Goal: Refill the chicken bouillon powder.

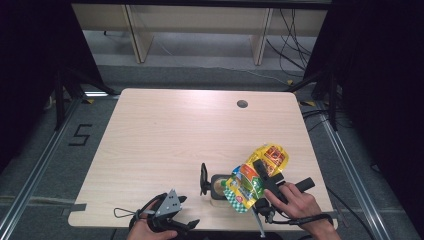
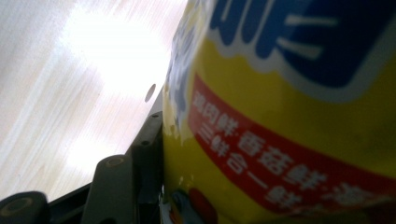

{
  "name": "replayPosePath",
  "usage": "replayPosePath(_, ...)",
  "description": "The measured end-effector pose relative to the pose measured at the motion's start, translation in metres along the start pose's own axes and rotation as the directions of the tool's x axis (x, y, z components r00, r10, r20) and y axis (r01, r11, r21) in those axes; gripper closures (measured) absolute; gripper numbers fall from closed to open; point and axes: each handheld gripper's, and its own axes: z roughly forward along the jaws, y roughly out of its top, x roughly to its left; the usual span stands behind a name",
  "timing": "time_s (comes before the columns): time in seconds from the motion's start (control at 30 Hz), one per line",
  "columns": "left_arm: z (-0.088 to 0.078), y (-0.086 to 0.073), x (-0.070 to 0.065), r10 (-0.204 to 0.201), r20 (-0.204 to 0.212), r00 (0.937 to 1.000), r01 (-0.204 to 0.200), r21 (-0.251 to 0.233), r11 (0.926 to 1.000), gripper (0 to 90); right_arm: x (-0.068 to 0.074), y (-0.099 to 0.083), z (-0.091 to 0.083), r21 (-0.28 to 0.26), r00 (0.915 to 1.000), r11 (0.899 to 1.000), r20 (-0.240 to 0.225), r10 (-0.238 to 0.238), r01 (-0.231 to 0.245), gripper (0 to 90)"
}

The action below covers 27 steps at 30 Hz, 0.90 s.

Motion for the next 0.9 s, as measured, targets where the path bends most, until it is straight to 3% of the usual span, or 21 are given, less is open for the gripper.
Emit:
replayPosePath(0.03,-0.0002,0.0001,0.0004,0.004,-0.003,1.0000,-0.004,0.004,1.0000,18.3,0.0003,-0.0007,-0.0005,0.007,0.9999,1.000,-0.004,0.012,-0.012,44.6)
replayPosePath(0.07,-0.0002,0.0001,0.0004,0.004,-0.003,1.0000,-0.004,0.004,1.0000,18.3,-0.0024,-0.0012,0.0006,-0.011,0.9999,1.000,0.000,-0.015,0.015,44.7)
replayPosePath(0.13,-0.0001,0.0001,0.0004,0.005,-0.002,1.0000,-0.005,0.004,1.0000,18.4,0.0003,-0.0017,-0.0016,0.019,0.9992,0.999,0.007,0.039,-0.039,44.6)
replayPosePath(0.17,-0.0002,0.0006,0.0017,0.030,0.002,0.9996,-0.030,0.004,0.9995,18.3,-0.0011,-0.0017,-0.0011,0.009,0.9998,1.000,0.010,0.018,-0.018,44.7)
replayPosePath(0.2,-0.0002,0.0002,0.0006,0.013,-0.001,0.9999,-0.013,0.004,0.9999,18.3,-0.0034,-0.0017,0.0001,-0.010,0.9999,1.000,0.011,-0.013,0.013,44.7)
replayPosePath(0.27,-0.0002,0.0003,0.0008,0.016,-0.001,0.9999,-0.016,0.003,0.9999,18.3,0.0032,-0.0015,-0.0024,0.035,0.9982,0.998,-0.001,0.059,-0.059,44.7)
replayPosePath(0.37,-0.0001,0.0001,0.0004,0.006,-0.002,1.0000,-0.006,0.004,1.0000,18.3,0.0044,-0.0016,-0.0020,0.036,0.9980,0.997,-0.004,0.064,-0.063,44.7)
replayPosePath(0.4,-0.0002,0.0004,0.0012,0.021,0.001,0.9998,-0.021,0.004,0.9998,18.3,0.0033,-0.0021,-0.0015,0.030,0.9986,0.998,-0.006,0.053,-0.052,44.7)
replayPosePath(0.43,-0.0001,0.0002,0.0005,0.007,-0.001,1.0000,-0.007,0.004,1.0000,18.3,-0.0005,-0.0019,0.0002,0.002,1.0000,1.000,0.002,-0.001,0.001,44.7)
replayPosePath(0.47,0.0000,0.0001,0.0003,0.008,-0.001,1.0000,-0.008,0.001,1.0000,18.3,0.0031,-0.0020,-0.0017,0.030,0.9987,0.998,0.002,0.051,-0.051,44.7)
replayPosePath(0.5,0.0000,0.0004,0.0011,0.020,0.001,0.9998,-0.020,0.001,0.9998,18.4,0.0038,-0.0022,-0.0023,0.037,0.9981,0.997,-0.001,0.062,-0.062,44.7)
replayPosePath(0.57,0.0000,0.0003,0.0007,0.013,-0.001,0.9999,-0.013,0.003,0.9999,18.3,0.0015,-0.0023,-0.0015,0.022,0.9995,0.999,-0.001,0.033,-0.032,44.7)
replayPosePath(0.63,0.0001,0.0002,0.0004,0.009,-0.001,1.0000,-0.009,0.002,1.0000,18.3,0.0025,-0.0016,-0.0022,0.028,0.9991,0.999,0.007,0.043,-0.043,44.7)
replayPosePath(0.67,0.0001,0.0001,0.0005,0.008,-0.002,1.0000,-0.008,0.005,1.0000,18.4,-0.0020,-0.0013,0.0003,-0.010,0.9997,1.000,0.002,-0.026,0.026,44.7)
replayPosePath(0.73,-0.0001,0.0001,0.0004,0.008,-0.003,1.0000,-0.008,0.004,1.0000,18.3,-0.0002,-0.0010,-0.0005,0.001,1.0000,1.000,0.001,0.005,-0.005,44.7)
replayPosePath(0.8,0.0001,0.0002,0.0005,0.010,0.000,0.9999,-0.010,0.001,0.9999,18.3,-0.0021,-0.0006,0.0004,-0.016,0.9997,1.000,0.009,-0.024,0.024,44.7)
replayPosePath(0.83,0.0001,0.0002,0.0005,0.010,0.000,0.9999,-0.010,0.001,0.9999,18.3,-0.0007,-0.0009,-0.0003,-0.002,1.0000,1.000,0.004,0.002,-0.002,44.7)
replayPosePath(0.9,-0.0001,0.0002,0.0007,0.014,-0.002,0.9999,-0.014,0.004,0.9999,18.4,-0.0023,-0.0012,0.0004,-0.014,0.9998,1.000,0.001,-0.020,0.020,44.7)
